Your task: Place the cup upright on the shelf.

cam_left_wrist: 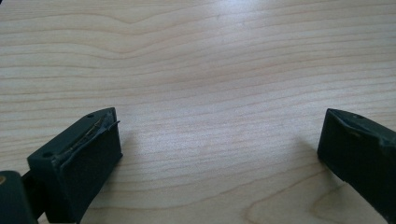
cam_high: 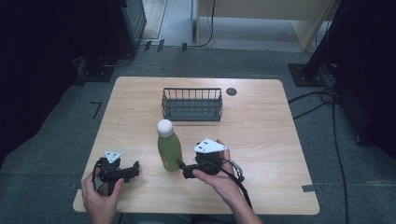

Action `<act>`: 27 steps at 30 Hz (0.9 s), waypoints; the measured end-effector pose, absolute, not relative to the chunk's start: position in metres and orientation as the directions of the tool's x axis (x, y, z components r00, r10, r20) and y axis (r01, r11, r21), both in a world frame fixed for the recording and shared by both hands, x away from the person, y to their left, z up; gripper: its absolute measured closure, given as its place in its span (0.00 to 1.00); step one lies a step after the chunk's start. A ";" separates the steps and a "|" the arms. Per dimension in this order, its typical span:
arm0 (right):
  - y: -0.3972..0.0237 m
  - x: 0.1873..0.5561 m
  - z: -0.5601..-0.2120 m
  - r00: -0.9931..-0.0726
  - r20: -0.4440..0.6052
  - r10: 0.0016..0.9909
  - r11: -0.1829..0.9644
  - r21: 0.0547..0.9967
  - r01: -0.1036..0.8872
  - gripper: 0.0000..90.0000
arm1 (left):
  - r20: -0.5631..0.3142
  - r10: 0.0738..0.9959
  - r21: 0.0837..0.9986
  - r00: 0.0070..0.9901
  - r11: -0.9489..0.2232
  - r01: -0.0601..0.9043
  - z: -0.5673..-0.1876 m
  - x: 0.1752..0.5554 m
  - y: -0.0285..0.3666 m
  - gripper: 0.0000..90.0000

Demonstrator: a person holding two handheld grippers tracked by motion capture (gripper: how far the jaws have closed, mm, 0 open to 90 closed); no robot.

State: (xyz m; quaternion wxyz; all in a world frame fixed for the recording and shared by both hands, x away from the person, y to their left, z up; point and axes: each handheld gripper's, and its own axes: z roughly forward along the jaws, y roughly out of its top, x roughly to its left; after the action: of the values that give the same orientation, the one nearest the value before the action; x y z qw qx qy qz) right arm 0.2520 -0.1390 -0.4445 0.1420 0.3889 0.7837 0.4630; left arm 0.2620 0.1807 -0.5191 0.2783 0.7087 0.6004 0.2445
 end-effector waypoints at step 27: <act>-0.093 0.259 -0.455 -0.646 0.129 0.753 0.253 0.849 0.464 0.10 | 0.010 0.987 0.689 0.158 -0.121 0.714 -0.519 0.262 0.180 0.00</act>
State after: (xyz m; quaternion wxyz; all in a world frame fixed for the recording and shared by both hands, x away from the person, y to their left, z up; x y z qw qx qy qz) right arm 0.2593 -0.0926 -0.4550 0.1539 0.3917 0.7764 0.4692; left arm 0.2621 0.1804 -0.5192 0.2795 0.7077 0.6011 0.2444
